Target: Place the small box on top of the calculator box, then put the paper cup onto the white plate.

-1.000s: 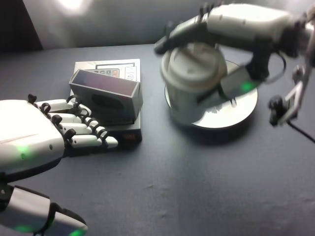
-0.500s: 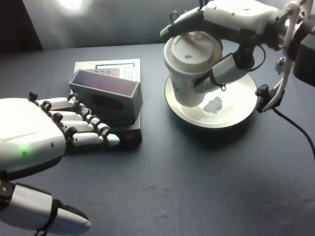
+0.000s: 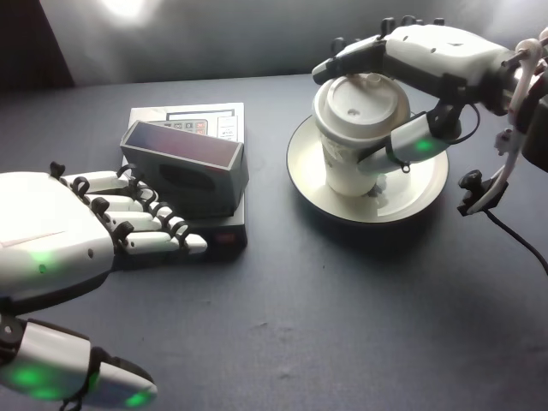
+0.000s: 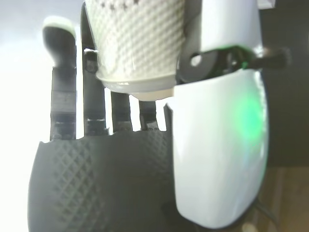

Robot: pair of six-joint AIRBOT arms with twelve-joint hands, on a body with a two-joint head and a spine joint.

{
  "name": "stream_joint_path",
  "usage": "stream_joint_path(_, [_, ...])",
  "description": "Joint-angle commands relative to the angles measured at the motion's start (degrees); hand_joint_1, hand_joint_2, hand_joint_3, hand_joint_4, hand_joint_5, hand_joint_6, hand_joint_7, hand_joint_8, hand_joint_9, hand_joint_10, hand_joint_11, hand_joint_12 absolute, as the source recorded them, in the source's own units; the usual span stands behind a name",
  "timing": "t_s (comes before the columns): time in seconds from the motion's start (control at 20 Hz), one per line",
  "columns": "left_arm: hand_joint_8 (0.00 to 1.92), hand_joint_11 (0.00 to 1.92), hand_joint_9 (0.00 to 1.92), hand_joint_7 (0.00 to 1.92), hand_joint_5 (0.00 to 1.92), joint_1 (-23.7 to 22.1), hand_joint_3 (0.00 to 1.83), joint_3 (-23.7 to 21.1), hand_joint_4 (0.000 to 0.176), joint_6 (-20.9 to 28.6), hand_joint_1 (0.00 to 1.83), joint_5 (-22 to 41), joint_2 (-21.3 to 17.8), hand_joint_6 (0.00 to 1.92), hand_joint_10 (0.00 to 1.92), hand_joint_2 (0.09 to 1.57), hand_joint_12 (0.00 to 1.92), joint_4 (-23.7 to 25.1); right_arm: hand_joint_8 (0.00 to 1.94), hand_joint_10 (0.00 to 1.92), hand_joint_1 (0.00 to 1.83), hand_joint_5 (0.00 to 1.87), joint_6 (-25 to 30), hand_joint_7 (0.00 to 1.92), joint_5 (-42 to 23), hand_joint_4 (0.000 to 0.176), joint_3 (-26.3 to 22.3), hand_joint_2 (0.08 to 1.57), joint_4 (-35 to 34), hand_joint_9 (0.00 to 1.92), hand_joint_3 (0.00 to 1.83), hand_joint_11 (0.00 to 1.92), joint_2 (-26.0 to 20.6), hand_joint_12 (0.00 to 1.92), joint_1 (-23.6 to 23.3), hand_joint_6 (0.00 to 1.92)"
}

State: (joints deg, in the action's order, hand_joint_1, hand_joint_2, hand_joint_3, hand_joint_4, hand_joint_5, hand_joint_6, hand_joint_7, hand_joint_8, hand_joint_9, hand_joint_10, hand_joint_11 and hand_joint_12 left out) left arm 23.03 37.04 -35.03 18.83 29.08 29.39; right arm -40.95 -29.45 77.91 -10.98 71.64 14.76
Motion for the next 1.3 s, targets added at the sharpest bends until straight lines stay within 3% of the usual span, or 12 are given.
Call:
stream_joint_path(0.0, [0.00,0.00,0.22,0.23,0.21,-0.8,0.00,0.1,0.000,0.1,0.23,4.8,-0.3,0.00,0.00,1.04,0.45,-0.8,0.08,0.04,1.38,0.86,0.1,0.94,-7.6,0.000,0.4,1.09,-0.3,0.88,0.00,0.48,-0.7,1.04,0.3,0.09])
stream_joint_path(0.1, [0.00,0.00,0.17,0.18,0.16,-1.0,0.00,0.2,0.000,0.1,0.20,4.5,-0.2,0.00,0.00,1.05,0.33,-0.6,0.01,0.01,1.38,0.84,-0.3,0.91,-7.9,0.000,0.4,1.09,-0.5,0.84,0.00,0.41,-0.7,1.07,1.1,0.03])
stream_joint_path(0.25, [0.00,0.00,0.17,0.19,0.17,-1.1,0.00,0.1,0.000,0.1,0.21,4.4,-0.1,0.00,0.00,1.05,0.33,-0.5,0.00,0.00,1.33,0.82,-0.6,0.89,-8.0,0.000,0.7,1.07,-0.5,0.82,0.00,0.37,-0.7,1.09,1.1,0.00])
stream_joint_path(0.3, [0.01,0.00,0.20,0.21,0.19,-1.1,0.00,0.1,0.000,0.1,0.24,4.4,-0.1,0.01,0.01,1.04,0.38,-0.5,0.00,0.00,1.30,0.75,-0.6,0.81,-8.1,0.000,0.8,1.10,-0.6,0.75,0.00,0.28,-0.7,1.12,1.0,0.00])
stream_joint_path(0.5, [0.00,0.00,0.19,0.21,0.18,-1.6,0.00,0.1,0.000,0.1,0.23,4.0,0.0,0.00,0.00,1.05,0.35,-0.5,0.00,0.00,1.20,0.70,-0.6,0.76,-8.0,0.000,1.3,1.02,-1.5,0.72,0.00,0.27,-0.7,1.11,0.9,0.00])
stream_joint_path(0.85, [0.01,0.00,0.22,0.24,0.20,-1.8,0.00,0.1,0.000,0.1,0.24,4.0,0.1,0.00,0.01,1.05,0.40,-0.5,0.00,0.00,1.00,0.42,-0.6,0.53,-7.9,0.000,1.4,0.96,-1.6,0.55,0.00,0.11,-0.7,1.10,0.9,0.00])
stream_joint_path(1.05, [0.00,0.00,0.20,0.21,0.18,-1.9,0.00,0.2,0.000,0.1,0.24,4.0,0.1,0.00,0.00,1.05,0.37,-0.5,0.00,0.00,0.86,0.31,-0.6,0.42,-7.9,0.000,1.4,0.87,-1.6,0.43,0.00,0.02,-0.6,1.06,0.9,0.00])
stream_joint_path(1.25, [0.00,0.00,0.19,0.21,0.18,-1.9,0.00,0.1,0.000,0.1,0.23,4.0,0.2,0.00,0.00,1.05,0.35,-0.6,0.00,0.00,0.71,0.14,-0.6,0.23,-7.8,0.000,1.3,0.82,-1.6,0.24,0.00,0.00,-0.6,0.79,0.9,0.00])
